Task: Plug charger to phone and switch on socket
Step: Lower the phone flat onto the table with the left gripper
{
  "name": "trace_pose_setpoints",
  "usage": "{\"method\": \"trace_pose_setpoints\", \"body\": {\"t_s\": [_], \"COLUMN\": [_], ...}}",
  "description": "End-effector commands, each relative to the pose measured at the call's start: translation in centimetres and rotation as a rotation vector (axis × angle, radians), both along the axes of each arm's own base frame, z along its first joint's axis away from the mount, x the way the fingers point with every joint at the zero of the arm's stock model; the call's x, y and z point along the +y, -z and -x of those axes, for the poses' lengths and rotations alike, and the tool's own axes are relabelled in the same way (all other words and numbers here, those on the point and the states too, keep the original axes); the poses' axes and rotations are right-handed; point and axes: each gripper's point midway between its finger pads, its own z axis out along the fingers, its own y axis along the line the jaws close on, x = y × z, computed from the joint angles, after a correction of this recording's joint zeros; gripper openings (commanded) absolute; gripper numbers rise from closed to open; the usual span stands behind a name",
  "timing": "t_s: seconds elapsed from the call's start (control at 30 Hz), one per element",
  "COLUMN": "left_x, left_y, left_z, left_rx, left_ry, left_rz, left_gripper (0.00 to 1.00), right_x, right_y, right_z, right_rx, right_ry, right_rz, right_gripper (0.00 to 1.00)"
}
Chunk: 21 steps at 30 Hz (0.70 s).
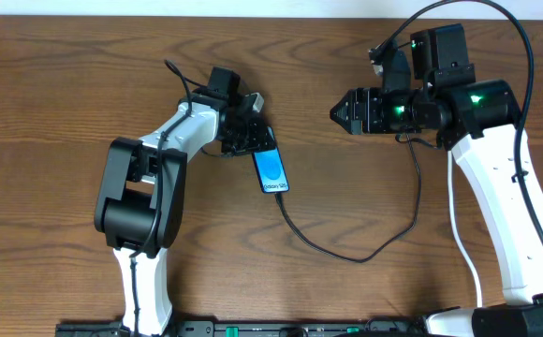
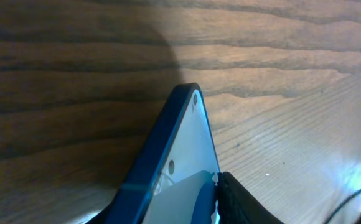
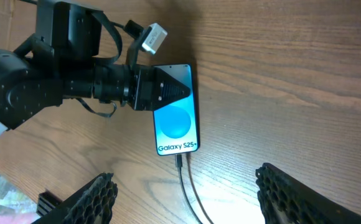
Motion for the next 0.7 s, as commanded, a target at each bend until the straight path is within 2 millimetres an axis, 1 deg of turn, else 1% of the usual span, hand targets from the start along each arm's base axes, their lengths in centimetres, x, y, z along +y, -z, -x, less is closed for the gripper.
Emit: {"method": "trace_pose_setpoints", "body": {"t_s": [0.0,0.33,0.5,0.67], "left_x": [1.8,3.1,3.2,3.8], "left_y": [0.6,1.2,1.2,1.5], "left_z": [-0.9,-1.0,-1.0,-1.0], "left_rx": [-0.038,-0.045,-0.045,-0.044], "left_ry": [-0.025,-0.045,-0.046,-0.054], "left_rz": [-0.121,-0.203,-0.206,-0.241], "left_gripper": [0.39,0.41,0.42,0.49], "right_x": [0.2,0.2,0.2,0.2], "right_y": [-0.4,-0.4,-0.3,-0.3], "right_z": [0.1,0.1,0.2,0.2], "right_rx": [-0.019,-0.018,-0.015,-0.014], "right_ry": [-0.019,-0.019,-0.022,-0.022], "right_rz": [0.009,0.009,0.012,0.012], "right_gripper": [0.72,0.72,0.72,0.72]}}
